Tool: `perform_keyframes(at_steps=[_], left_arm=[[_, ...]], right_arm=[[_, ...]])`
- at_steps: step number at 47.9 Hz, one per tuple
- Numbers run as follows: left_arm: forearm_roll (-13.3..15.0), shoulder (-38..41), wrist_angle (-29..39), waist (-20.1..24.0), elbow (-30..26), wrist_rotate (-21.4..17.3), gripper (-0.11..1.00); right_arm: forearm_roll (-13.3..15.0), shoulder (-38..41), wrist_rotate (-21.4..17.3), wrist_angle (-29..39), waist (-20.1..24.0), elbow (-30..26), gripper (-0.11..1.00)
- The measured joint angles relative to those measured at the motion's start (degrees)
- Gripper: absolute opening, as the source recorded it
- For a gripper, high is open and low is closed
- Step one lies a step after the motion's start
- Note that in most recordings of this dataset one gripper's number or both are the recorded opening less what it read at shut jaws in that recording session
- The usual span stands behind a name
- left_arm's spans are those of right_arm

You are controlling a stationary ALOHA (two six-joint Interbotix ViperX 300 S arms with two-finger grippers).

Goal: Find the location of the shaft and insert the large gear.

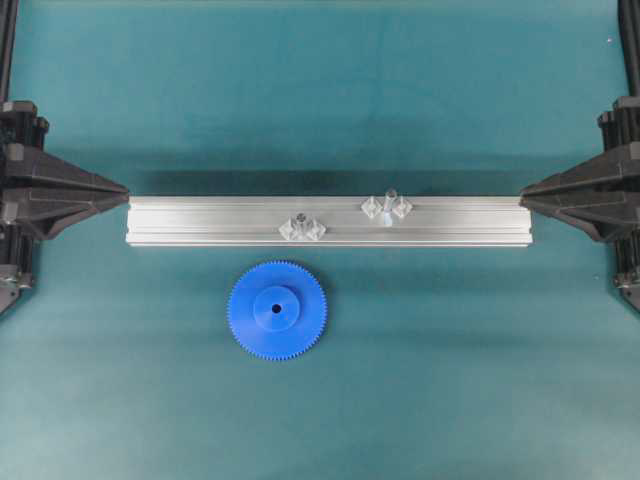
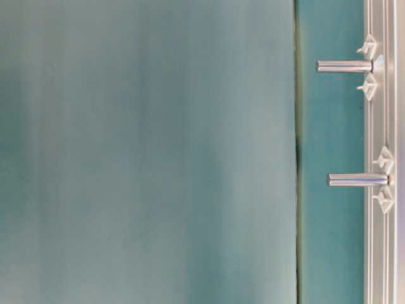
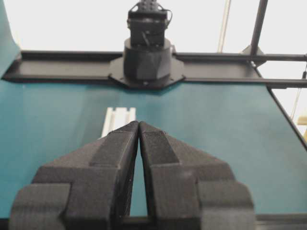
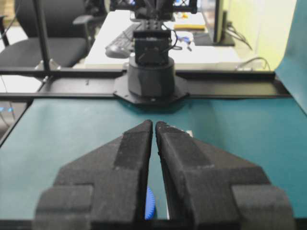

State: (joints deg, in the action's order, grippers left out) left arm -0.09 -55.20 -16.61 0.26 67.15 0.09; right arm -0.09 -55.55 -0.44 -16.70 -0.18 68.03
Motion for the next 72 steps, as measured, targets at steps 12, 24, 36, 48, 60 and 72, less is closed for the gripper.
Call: perform_keyframes(at_steps=[12,24,36,48,60,72], left_arm=[[-0.5,-0.1,0.7,-0.6,0.9,5.2,0.0],[-0.5,1.0,4.6,-0.6,0.8,5.3,0.0],[-0.6,4.5,11.5,-0.7,-1.8,5.0,0.0],[-0.8,8.8,20.7,-1.2,-5.4,4.7,0.0],[-0.8,12.8,23.4,-1.8,-8.4,3.4,0.0],[-0.8,20.5,27.7,-2.9,-12.7,3.3,0.0]], right_arm=[[-1.1,0.1,0.0,5.7,-0.4,0.6,0.05],[-1.2,-1.3,-1.8,10.5,-0.6,1.7,0.03],[-1.2,-1.2,-2.1,15.6,-2.7,1.8,0.03],[-1.2,-1.1,-2.1,18.5,-3.3,3.2,0.03],[-1.3,-1.1,-2.2,20.8,-3.5,4.0,0.03],[-1.3,-1.0,-2.2,22.7,-3.9,4.1,0.03]])
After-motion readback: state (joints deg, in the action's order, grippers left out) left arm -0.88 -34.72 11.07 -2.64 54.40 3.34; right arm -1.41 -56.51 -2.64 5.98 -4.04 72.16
